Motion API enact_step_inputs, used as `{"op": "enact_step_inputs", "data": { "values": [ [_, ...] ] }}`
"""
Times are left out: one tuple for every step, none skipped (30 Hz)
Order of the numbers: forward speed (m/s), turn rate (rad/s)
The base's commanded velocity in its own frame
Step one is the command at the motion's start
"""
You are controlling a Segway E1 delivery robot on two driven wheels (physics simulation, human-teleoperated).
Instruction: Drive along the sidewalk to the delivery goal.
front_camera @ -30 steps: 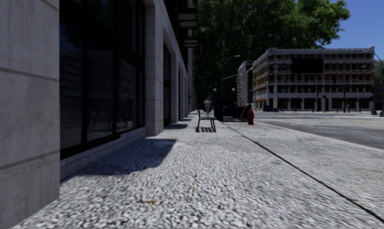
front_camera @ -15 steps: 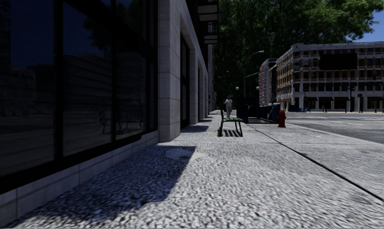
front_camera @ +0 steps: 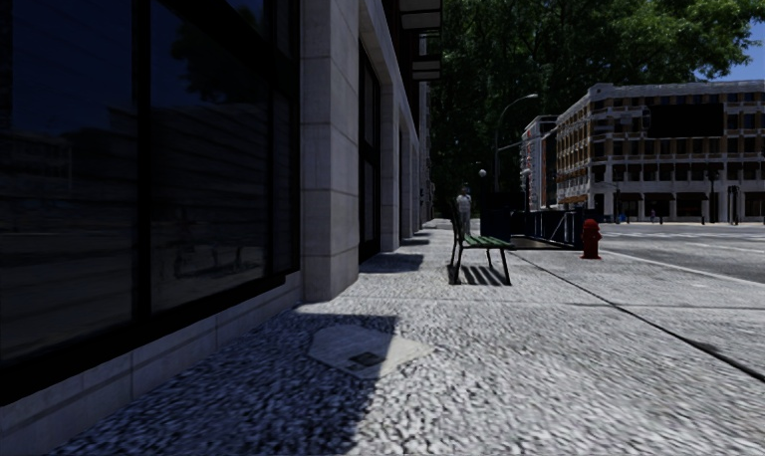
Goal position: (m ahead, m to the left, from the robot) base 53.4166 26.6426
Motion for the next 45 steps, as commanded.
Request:
{"op": "enact_step_inputs", "data": {
  "values": [
    [2.00,0.00],
    [2.00,0.00],
    [2.00,0.00],
    [2.00,0.00],
    [2.00,0.00],
    [2.00,-0.07],
    [2.00,-0.13],
    [2.00,-0.13],
    [2.00,-0.16],
    [2.00,-0.21],
    [2.00,-0.25],
    [2.00,-0.28],
    [2.00,-0.28],
    [2.00,-0.29],
    [2.00,-0.29],
    [2.00,-0.29],
    [2.00,-0.29],
    [2.00,-0.29],
    [2.00,-0.29],
    [2.00,-0.29],
    [2.00,-0.34],
    [2.00,-0.39],
    [2.00,-0.39],
    [2.00,-0.40],
    [2.00,-0.38],
    [2.00,-0.25],
    [2.00,-0.25],
    [2.00,-0.17],
    [2.00,0.00],
    [2.00,0.00],
    [2.00,0.00],
    [2.00,0.00],
    [2.00,0.00],
    [2.00,0.00],
    [2.00,0.00],
    [2.00,0.00],
    [2.00,0.00],
    [2.00,0.00],
    [2.00,0.00],
    [2.00,0.00],
    [2.00,0.00],
    [2.00,0.00],
    [2.00,0.00],
    [2.00,0.00],
    [2.00,0.00]
  ]
}}
